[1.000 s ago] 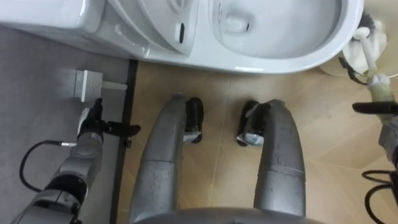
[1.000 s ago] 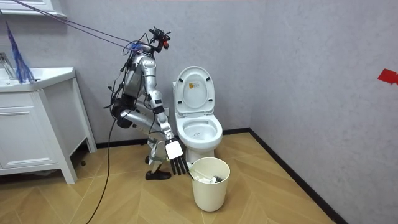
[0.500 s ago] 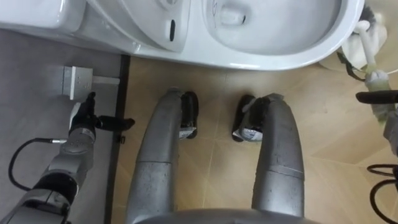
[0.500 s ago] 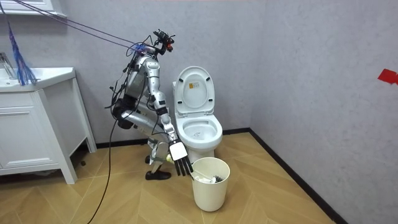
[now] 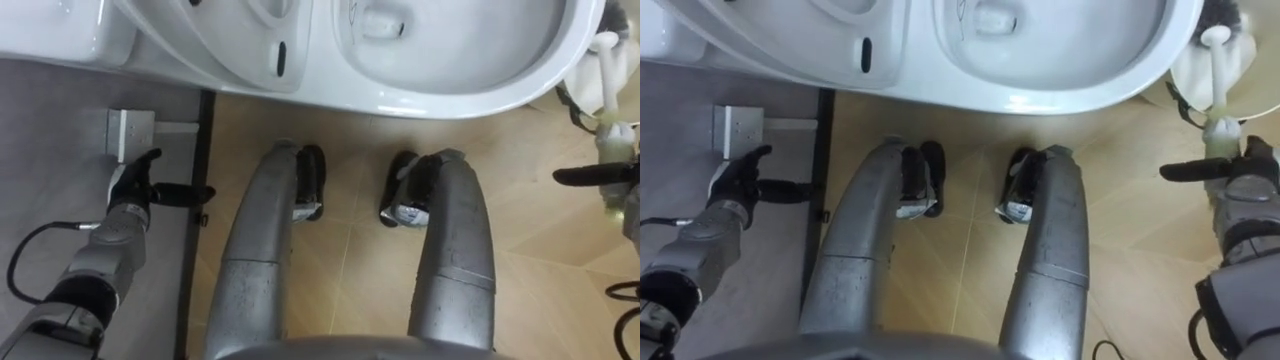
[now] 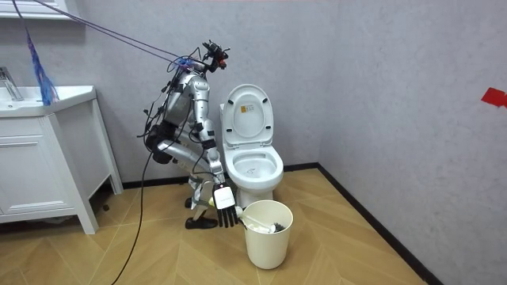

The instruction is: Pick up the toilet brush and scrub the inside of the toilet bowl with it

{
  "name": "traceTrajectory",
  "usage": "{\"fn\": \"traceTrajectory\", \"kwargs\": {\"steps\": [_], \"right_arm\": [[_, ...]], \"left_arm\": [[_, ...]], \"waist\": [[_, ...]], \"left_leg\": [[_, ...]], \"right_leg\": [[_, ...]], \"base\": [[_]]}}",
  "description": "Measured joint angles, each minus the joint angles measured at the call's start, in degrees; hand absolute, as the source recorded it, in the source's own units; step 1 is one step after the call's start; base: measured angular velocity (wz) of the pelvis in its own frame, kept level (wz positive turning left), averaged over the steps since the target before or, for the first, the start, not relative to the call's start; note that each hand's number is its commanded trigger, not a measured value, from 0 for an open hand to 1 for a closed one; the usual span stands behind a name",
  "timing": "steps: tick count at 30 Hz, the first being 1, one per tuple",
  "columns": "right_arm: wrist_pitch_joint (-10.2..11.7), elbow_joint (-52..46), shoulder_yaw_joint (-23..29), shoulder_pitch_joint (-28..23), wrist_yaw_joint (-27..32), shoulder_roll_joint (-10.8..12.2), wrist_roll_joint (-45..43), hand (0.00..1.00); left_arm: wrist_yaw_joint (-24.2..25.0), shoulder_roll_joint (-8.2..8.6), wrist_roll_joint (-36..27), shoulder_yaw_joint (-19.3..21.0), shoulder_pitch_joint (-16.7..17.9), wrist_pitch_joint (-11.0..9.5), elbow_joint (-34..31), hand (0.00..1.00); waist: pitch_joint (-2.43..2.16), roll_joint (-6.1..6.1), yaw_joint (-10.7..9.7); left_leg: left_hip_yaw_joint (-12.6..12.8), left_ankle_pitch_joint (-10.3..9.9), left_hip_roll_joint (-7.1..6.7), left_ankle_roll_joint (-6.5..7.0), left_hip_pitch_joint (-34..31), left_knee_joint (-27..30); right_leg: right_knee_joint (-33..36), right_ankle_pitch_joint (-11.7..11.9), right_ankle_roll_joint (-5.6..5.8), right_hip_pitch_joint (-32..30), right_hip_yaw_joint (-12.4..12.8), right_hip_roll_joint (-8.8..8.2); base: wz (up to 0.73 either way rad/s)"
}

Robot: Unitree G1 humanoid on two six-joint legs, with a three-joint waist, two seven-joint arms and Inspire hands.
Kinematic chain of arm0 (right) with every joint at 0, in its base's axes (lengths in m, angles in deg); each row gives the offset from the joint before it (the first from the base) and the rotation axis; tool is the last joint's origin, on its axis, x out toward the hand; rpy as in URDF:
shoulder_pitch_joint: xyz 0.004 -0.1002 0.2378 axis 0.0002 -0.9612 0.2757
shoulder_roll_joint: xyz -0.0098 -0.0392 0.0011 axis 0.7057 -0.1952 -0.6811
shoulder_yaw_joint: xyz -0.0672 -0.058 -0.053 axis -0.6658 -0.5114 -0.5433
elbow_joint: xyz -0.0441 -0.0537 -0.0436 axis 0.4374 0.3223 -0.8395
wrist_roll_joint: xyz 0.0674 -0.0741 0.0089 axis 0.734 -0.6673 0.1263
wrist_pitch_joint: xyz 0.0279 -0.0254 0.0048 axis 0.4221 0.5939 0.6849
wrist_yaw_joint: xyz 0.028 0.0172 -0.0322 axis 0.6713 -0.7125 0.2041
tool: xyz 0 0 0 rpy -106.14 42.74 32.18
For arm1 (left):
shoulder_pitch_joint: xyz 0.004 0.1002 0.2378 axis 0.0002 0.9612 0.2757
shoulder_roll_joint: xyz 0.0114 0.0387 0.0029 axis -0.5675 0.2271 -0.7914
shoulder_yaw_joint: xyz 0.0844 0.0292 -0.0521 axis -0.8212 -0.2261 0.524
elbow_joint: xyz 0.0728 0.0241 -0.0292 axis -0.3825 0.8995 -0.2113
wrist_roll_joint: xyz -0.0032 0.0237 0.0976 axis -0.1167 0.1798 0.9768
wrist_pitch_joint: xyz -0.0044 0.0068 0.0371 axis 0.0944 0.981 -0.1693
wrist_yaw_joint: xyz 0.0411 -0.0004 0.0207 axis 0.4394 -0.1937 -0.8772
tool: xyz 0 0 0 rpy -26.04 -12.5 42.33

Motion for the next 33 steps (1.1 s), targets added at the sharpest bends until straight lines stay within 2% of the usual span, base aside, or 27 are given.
{"fn": "traceTrajectory", "kwargs": {"steps": [7,8,9,16,21,30,33], "right_arm": [[-0.17,-0.02,-0.07,-0.11,-3.23,0.0,1.78,0.0],[-0.18,-0.03,-0.07,-0.1,-3.66,0.0,1.79,0.55],[-0.18,-0.03,-0.07,-0.1,-3.82,0.02,1.88,1.0],[-0.03,0.36,0.02,-0.13,-4.89,0.11,7.36,1.0],[-0.14,0.89,0.01,-0.23,-4.86,0.21,14.81,1.0],[-0.66,1.45,0.1,-1.0,-4.88,1.31,16.51,1.0],[-1.01,1.45,0.17,-3.67,-5.66,2.12,18.07,1.0]], "left_arm": [[2.63,-0.19,-0.55,-0.07,0.01,0.46,0.09,0.0],[3.34,-0.31,-0.53,-0.06,0.01,0.55,0.09,0.0],[3.59,-0.36,-0.54,-0.06,0.01,0.61,0.09,0.0],[4.5,-0.42,-0.53,-0.06,0.04,0.97,0.67,0.0],[4.34,-0.61,-0.56,-1.28,0.48,1.13,0.55,0.0],[4.02,-0.98,-0.1,-1.55,2.48,1.19,0.21,0.0],[4.01,-0.96,0.14,-1.6,4.33,1.33,-0.34,0.0]], "waist": [[-0.01,0.02,0.01],[-0.02,0.03,0.05],[-0.03,0.07,0.06],[-0.09,0.82,0.22],[-0.08,0.92,0.27],[-0.09,0.92,0.21],[-0.42,1.42,0.22]], "left_leg": [[-0.01,-0.02,0.02,0.01,0.02,0.01],[-0.02,-0.03,0.03,0.0,0.02,0.03],[-0.04,-0.03,0.04,-0.01,0.02,0.05],[-0.4,-0.81,-0.09,-0.29,-0.17,1.57],[-0.42,-0.81,-0.14,-0.23,-0.28,1.67],[-0.68,-0.94,0.06,-0.14,0.93,1.73],[-1.33,-1.39,0.14,-0.1,3.68,1.48]], "right_leg": [[-0.03,0.0,0.0,0.01,-0.08,0.08],[-0.02,0.0,0.0,0.02,-0.11,0.09],[-0.02,0.0,0.0,0.05,-0.13,0.1],[1.0,-0.29,0.11,0.2,-0.42,-0.02],[1.06,-0.32,0.16,0.22,-0.56,-0.12],[0.76,-0.35,0.21,1.72,-0.79,0.15],[-0.2,-0.77,0.82,5.06,-0.9,0.7]], "base": [[0.0],[0.0],[0.0],[-0.02],[0.0],[0.0],[-0.01]]}}
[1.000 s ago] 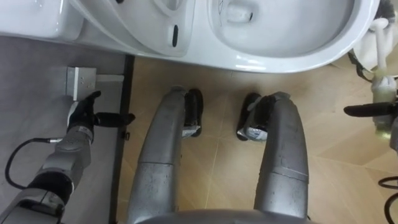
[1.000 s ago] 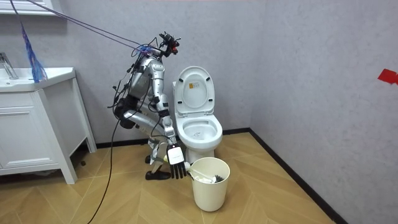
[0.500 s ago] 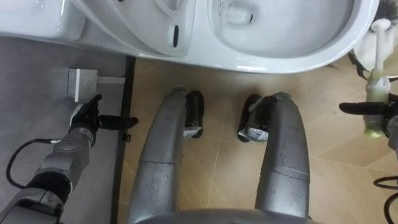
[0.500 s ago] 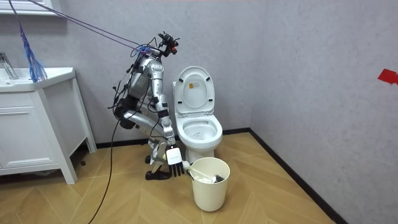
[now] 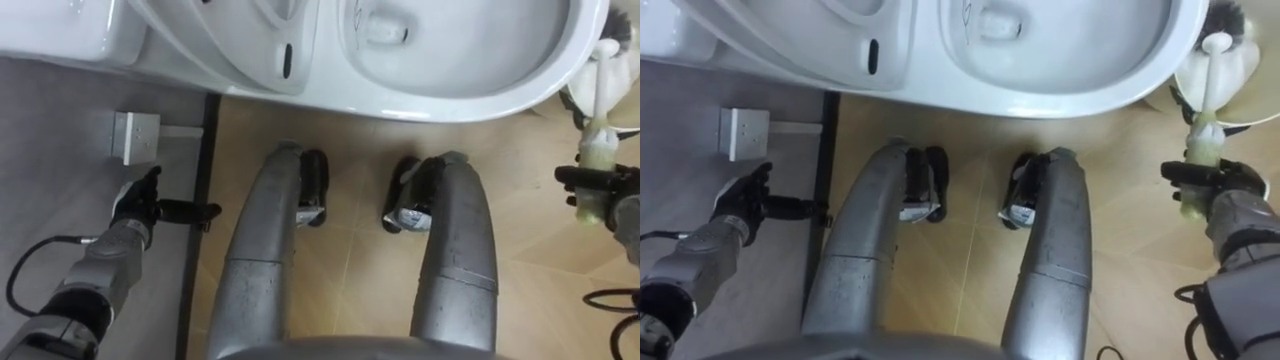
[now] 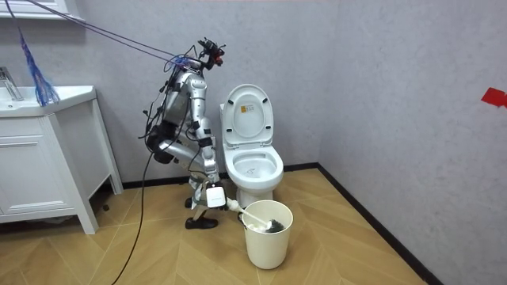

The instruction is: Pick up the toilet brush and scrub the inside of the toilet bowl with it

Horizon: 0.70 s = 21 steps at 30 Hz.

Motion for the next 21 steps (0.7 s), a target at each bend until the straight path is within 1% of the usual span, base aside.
{"fn": "traceTrajectory", "kwargs": {"steps": [1,3,4,6,7,8,9,10,11,12,14,15,17,18,19,20,21], "right_arm": [[-0.16,0.0,0.0,-0.41,-0.07,0.09,0.02,1.0],[-0.29,0.27,0.54,-2.34,-0.41,0.75,0.11,1.0],[-0.3,0.45,1.02,-2.79,-0.54,1.01,0.21,1.0],[-0.32,0.72,2.8,-4.53,-0.45,1.92,0.55,1.0],[-0.34,0.9,2.83,-5.27,-0.47,2.07,0.69,1.0],[-0.38,0.92,2.84,-6.3,-0.48,2.35,1.73,1.0],[-0.37,0.93,2.89,-6.95,-0.44,2.86,3.14,1.0],[-0.38,0.94,3.24,-7.37,-0.43,3.19,3.83,1.0],[-0.46,0.97,4.01,-8.16,-0.45,3.97,4.72,1.0],[-0.61,0.96,4.46,-8.82,-0.51,4.39,5.06,1.0],[-1.29,0.98,5.11,-9.95,-1.01,5.24,6.16,1.0],[-1.45,1.13,5.55,-10.12,-1.12,5.46,6.16,1.0],[-1.53,1.95,8.11,-11.16,-1.18,7.07,7.17,1.0],[-1.55,2.29,9.6,-11.52,-1.32,7.68,7.64,1.0],[-1.53,2.46,10.25,-11.62,-1.41,7.91,8.12,1.0],[-1.46,2.48,11.5,-12.04,-1.75,8.36,8.96,1.0],[-1.32,2.5,12.42,-12.51,-1.81,8.98,9.3,1.0]], "left_arm": [[0.0,0.0,0.0,0.03,0.56,0.02,-0.24,0.0],[-0.02,0.03,-0.18,0.12,2.58,0.02,0.08,0.0],[-0.07,0.05,-0.41,0.16,3.01,0.01,0.27,0.0],[-1.1,0.53,-0.79,0.71,5.08,0.0,0.54,0.0],[-1.37,0.57,-0.77,0.71,5.6,0.0,0.53,0.0],[-1.98,0.65,-0.7,0.7,6.62,0.0,0.55,0.0],[-2.35,0.68,-0.7,0.73,7.33,-0.02,0.79,0.0],[-2.4,0.75,-0.69,0.75,7.5,-0.02,1.13,0.0],[-2.43,0.92,-0.69,0.81,7.78,-0.04,1.68,0.0],[-2.42,0.96,-0.71,1.0,8.12,-0.08,1.92,0.0],[-2.41,1.42,-0.71,2.26,9.04,-0.29,1.97,0.0],[-2.41,1.46,-0.65,2.55,9.16,-0.3,1.96,0.0],[-2.36,1.56,0.16,4.62,9.23,-0.28,2.13,0.0],[-2.31,2.07,0.58,6.22,9.27,-0.28,2.12,0.0],[-2.24,2.46,0.66,7.07,9.41,-0.3,2.1,0.0],[-2.2,3.28,0.65,8.39,9.78,-0.38,2.1,0.0],[-2.17,3.84,0.71,8.96,10.04,-0.41,2.11,0.0]], "waist": [[-0.1,0.15,0.03],[-0.28,0.24,-0.02],[-0.32,0.22,0.0],[-0.68,0.21,0.11],[-0.69,0.2,0.1],[-0.85,0.15,0.18],[-1.03,0.05,0.19],[-1.08,-0.01,0.17],[-1.21,-0.19,0.16],[-1.35,-0.38,0.13],[-1.65,-0.83,0.04],[-1.67,-0.9,-0.01],[-1.64,-1.73,-0.3],[-1.63,-2.05,-0.29],[-1.62,-2.1,-0.22],[-1.62,-2.13,-0.3],[-1.62,-2.26,-0.38]], "left_leg": [[-0.1,-0.02,0.09,0.01,0.68,-0.26],[-0.11,0.03,0.18,0.06,4.41,-2.56],[-0.16,0.21,0.14,-0.01,5.6,-3.45],[-0.21,1.06,-0.04,-0.09,10.34,-7.38],[-0.21,1.25,-0.1,-0.05,11.68,-8.35],[-0.18,1.56,-0.14,-0.03,14.46,-10.38],[-0.19,2.04,-0.1,-0.03,17.03,-12.63],[-0.2,2.4,-0.1,0.0,18.31,-13.92],[-0.23,3.15,-0.01,0.04,20.74,-16.46],[-0.25,3.52,-0.02,0.0,22.02,-17.8],[-0.56,5.04,-0.07,0.31,26.32,-22.37],[-0.79,5.37,-0.12,0.28,27.32,-23.28],[-1.59,6.64,-0.34,0.14,31.33,-27.32],[-1.83,7.01,-0.53,0.08,33.31,-28.98],[-1.94,7.11,-0.69,0.09,34.28,-29.74],[-2.25,7.27,-1.02,0.05,36.13,-31.04],[-2.55,7.52,-1.08,0.0,37.95,-32.56]], "right_leg": [[-0.44,0.04,0.07,0.84,-0.13,0.14],[-3.0,0.37,0.6,4.73,-0.55,0.45],[-3.95,0.57,0.82,5.9,-0.63,0.54],[-8.09,1.61,1.32,10.67,-1.03,0.8],[-9.03,1.87,1.33,12.04,-1.12,0.84],[-11.17,2.42,1.35,14.73,-1.24,1.06],[-13.57,3.05,1.72,17.4,-1.3,1.53],[-14.87,3.41,1.75,18.76,-1.58,1.58],[-17.65,4.32,1.61,21.32,-2.31,1.56],[-19.03,4.72,1.66,22.64,-2.42,1.75],[-23.9,6.11,1.93,27.32,-3.21,2.17],[-24.98,6.36,1.98,28.48,-3.49,2.27],[-28.7,7.17,2.37,32.76,-4.06,2.43],[-30.25,7.33,2.59,34.84,-4.28,2.5],[-31.07,7.38,2.67,35.85,-4.43,2.55],[-32.45,7.49,2.82,37.9,-4.85,2.57],[-33.91,7.61,2.92,39.85,-5.35,2.54]], "base": [[-0.08],[-0.06],[-0.05],[-0.06],[-0.06],[-0.06],[-0.05],[-0.04],[0.0],[0.0],[0.05],[0.11],[0.19],[0.16],[0.12],[0.13],[0.14]]}}
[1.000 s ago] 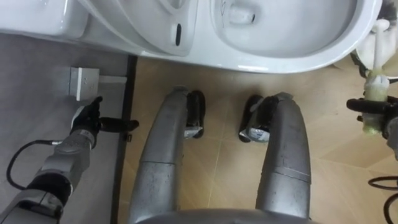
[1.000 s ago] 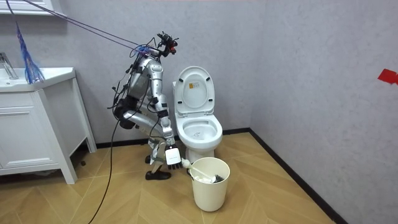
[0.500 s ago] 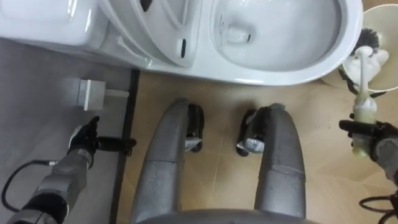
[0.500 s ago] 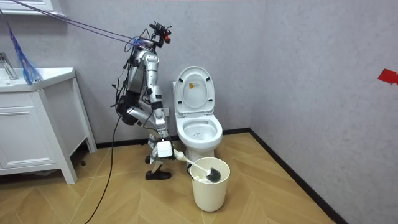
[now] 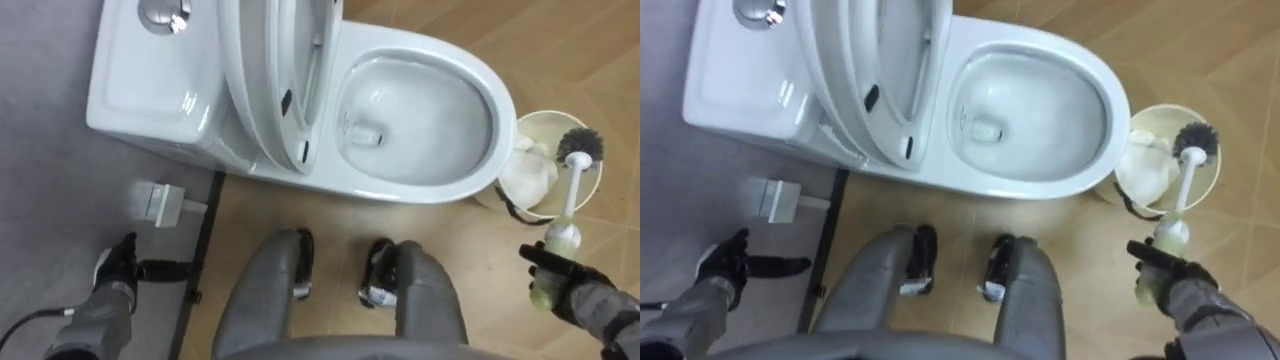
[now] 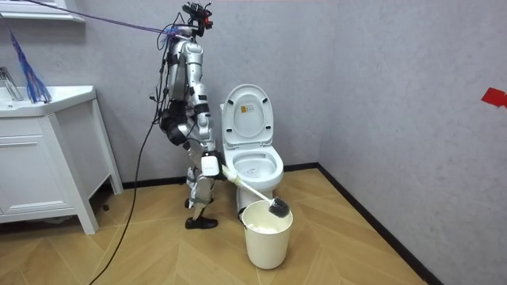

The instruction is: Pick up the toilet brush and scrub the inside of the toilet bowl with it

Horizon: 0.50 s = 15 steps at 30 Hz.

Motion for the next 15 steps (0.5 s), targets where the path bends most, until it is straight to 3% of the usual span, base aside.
{"fn": "traceTrajectory", "kwargs": {"steps": [4,9,15], "right_arm": [[-0.1,0.25,1.94,-1.51,-0.96,2.05,0.25,1.0],[-0.07,0.6,6.24,-4.01,-1.14,3.4,1.94,1.0],[0.81,0.5,7.85,-6.92,-2.36,5.52,2.39,1.0]], "left_arm": [[0.08,0.61,0.81,0.95,1.01,-0.07,-0.08,0.0],[-0.28,2.64,6.28,6.06,5.25,-0.57,-3.51,0.0],[-3.58,6.54,17.76,11.99,10.52,-1.06,-11.35,0.0]], "waist": [[-0.04,-0.11,-0.09],[-0.24,-0.44,0.04],[-0.53,-0.82,0.14]], "left_leg": [[-1.3,0.76,0.0,-0.32,4.77,-4.33],[-1.99,1.39,-0.16,-0.57,11.46,-9.64],[-2.36,1.58,-0.05,-0.79,19.6,-13.36]], "right_leg": [[-5.29,0.83,0.11,5.86,-2.11,0.44],[-10.18,1.18,0.61,12.93,-3.22,0.88],[-16.55,1.34,1.0,22.94,-5.51,2.1]], "base": [[0.16],[0.12],[0.17]]}}
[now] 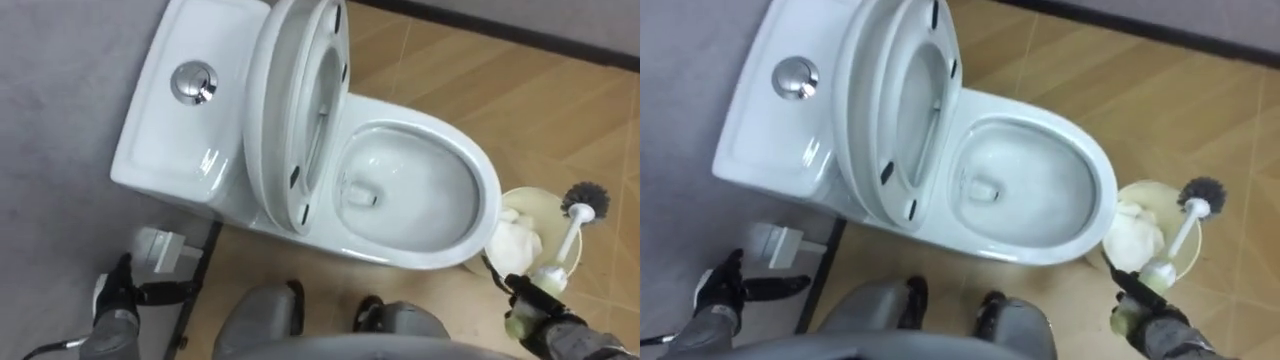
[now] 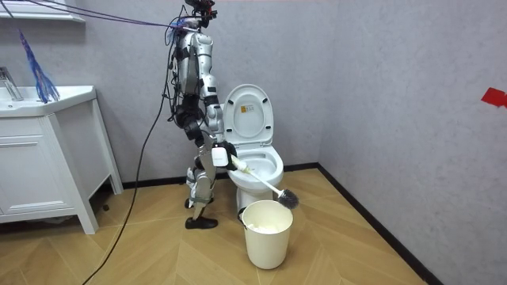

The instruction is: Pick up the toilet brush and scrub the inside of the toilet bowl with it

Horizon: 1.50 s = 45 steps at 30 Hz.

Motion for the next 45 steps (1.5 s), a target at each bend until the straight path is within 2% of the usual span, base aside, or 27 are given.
{"fn": "traceTrajectory", "kwargs": {"steps": [5,8,10,13,14,16,18,20,23,28,30,33,36,38,39,42,45], "right_arm": [[0.32,-0.34,0.19,-0.84,-0.04,0.35,-1.87,1.0],[0.8,-1.39,0.28,-2.51,-0.08,0.5,-5.74,1.0],[0.9,-2.44,-0.24,-3.38,-0.07,0.9,-7.47,1.0],[1.61,-2.72,-0.25,-3.5,-0.07,1.3,-14.58,1.0],[1.68,-2.74,-0.26,-3.44,-0.01,1.28,-17.71,1.0],[2.22,-2.7,-0.26,-3.47,0.31,1.29,-21.87,1.0],[3.46,-2.72,-0.54,-3.39,0.77,1.49,-27.86,1.0],[4.32,-2.68,-1.44,-3.44,0.85,1.59,-31.04,1.0],[5.97,-3.31,-2.49,-3.5,0.84,1.57,-39.37,1.0],[8.48,-4.73,-2.26,-4.09,0.78,1.46,-45.75,1.0],[9.2,-5.29,-1.99,-3.34,0.8,1.05,-51.39,1.0],[9.53,-6.32,-1.78,-2.91,0.88,0.34,-56.7,1.0],[9.9,-8.15,-2.08,-3.16,1.82,-0.76,-61.89,1.0],[10.24,-8.94,-2.11,-3.21,2.43,-1.58,-66.61,1.0],[10.28,-9.48,-2.19,-3.18,3.22,-1.95,-69.29,1.0],[10.16,-11.38,-2.12,-3.63,4.91,-2.3,-73.98,1.0],[9.34,-13.55,-2.26,-3.77,6.49,-2.99,-79.89,1.0]], "left_arm": [[-3.53,0.71,9.63,0.35,4.11,-0.1,-8.65,0.0],[-6.49,2.16,17.97,0.97,4.56,-0.18,-11.3,0.0],[-7.81,2.2,22.12,0.96,4.94,-0.21,-12.49,0.0],[-8.81,2.17,28.5,1.07,5.6,-0.2,-16.25,0.0],[-9.44,2.16,30.24,1.08,6.53,-0.27,-20.42,0.0],[-11.35,2.1,32.31,1.07,7.03,-2.08,-24.03,0.0],[-13.37,1.89,33.92,1.05,6.94,-5.08,-26.1,0.0],[-14.75,1.9,36.16,0.94,6.94,-6.49,-26.99,0.0],[-15.91,1.9,42.52,0.66,6.84,-7.86,-26.95,0.0],[-16.22,1.72,47.01,-1.12,6.62,-8.93,-25.81,0.0],[-16.22,1.0,48.87,-2.23,6.37,-9.35,-23.92,0.0],[-16.21,-0.35,51.19,-3.66,5.97,-9.77,-22.76,0.0],[-16.21,-0.89,51.64,-4.85,3.86,-10.11,-20.34,0.0],[-16.19,-1.15,51.61,-5.48,3.0,-10.08,-19.08,0.0],[-16.15,-1.34,51.61,-6.03,2.56,-9.98,-18.35,0.0],[-16.19,-2.14,52.43,-7.11,1.52,-9.57,-15.97,0.0],[-16.16,-2.63,54.01,-8.03,1.09,-8.37,-15.33,0.0]], "waist": [[-0.14,-0.48,-0.02],[-0.16,-1.01,0.08],[-0.31,-1.57,0.39],[-0.53,-1.96,0.41],[-0.52,-2.13,0.47],[-0.47,-2.0,0.7],[-0.43,-1.77,1.04],[-0.43,-1.69,1.29],[-0.34,-1.56,1.34],[-0.16,-1.29,1.09],[-0.13,-1.29,0.27],[-0.02,-1.27,-0.21],[0.14,-0.51,-0.06],[-0.04,0.07,-0.19],[-0.21,0.35,-0.26],[-0.3,0.54,-0.45],[-0.13,0.22,-0.48]], "left_leg": [[-0.51,0.25,-0.02,-0.45,4.33,-2.42],[-1.64,0.32,-0.01,-0.57,5.92,-2.73],[-1.71,0.32,0.04,-0.71,6.75,-2.89],[-2.31,0.25,0.13,-0.97,6.95,-3.03],[-2.89,0.34,0.11,-1.12,6.93,-3.08],[-3.27,0.45,0.09,-1.26,7.31,-3.27],[-3.3,0.64,0.13,-1.51,8.12,-4.03],[-3.35,0.73,0.25,-1.66,8.49,-4.1],[-3.67,0.82,0.27,-1.82,8.72,-4.08],[-3.34,0.83,0.31,-1.84,8.63,-4.1],[-3.23,0.83,0.24,-1.84,8.64,-4.1],[-3.02,0.83,0.36,-1.83,8.04,-4.08],[-2.21,0.83,0.42,-1.83,7.12,-4.1],[-1.64,0.84,0.39,-1.81,6.49,-4.26],[-1.25,0.85,0.42,-1.79,6.01,-4.24],[-1.08,0.86,0.47,-1.78,5.84,-4.47],[-0.67,0.86,0.58,-1.78,5.84,-4.64]], "right_leg": [[-1.91,0.0,0.03,4.36,-1.13,0.1],[-2.71,-0.16,0.15,6.82,-2.62,0.09],[-3.48,-0.27,0.11,7.47,-2.81,0.23],[-4.59,-0.05,-0.05,8.37,-3.23,0.84],[-4.78,0.12,-0.15,8.44,-3.32,0.98],[-5.68,0.46,-0.22,9.36,-3.85,1.21],[-6.3,0.59,-0.36,10.12,-3.8,1.45],[-6.66,0.71,-0.43,10.52,-3.8,1.69],[-6.77,0.63,-0.56,10.73,-3.76,1.72],[-7.61,0.64,-0.57,10.9,-3.69,1.76],[-7.54,0.64,-0.57,10.88,-3.63,1.7],[-7.59,0.65,-0.58,10.0,-2.94,1.73],[-7.06,0.68,-0.6,8.51,-2.34,1.65],[-5.99,0.67,-0.6,7.15,-1.77,1.61],[-5.45,0.67,-0.6,6.39,-1.32,1.57],[-5.15,0.67,-0.6,6.18,-0.99,1.58],[-4.81,0.68,-0.6,5.58,-0.58,1.58]], "base": [[0.13],[0.21],[0.08],[0.08],[0.08],[0.08],[0.0],[0.0],[0.0],[0.0],[0.0],[-0.09],[-0.13],[-0.18],[-0.18],[-0.06],[-0.02]]}}
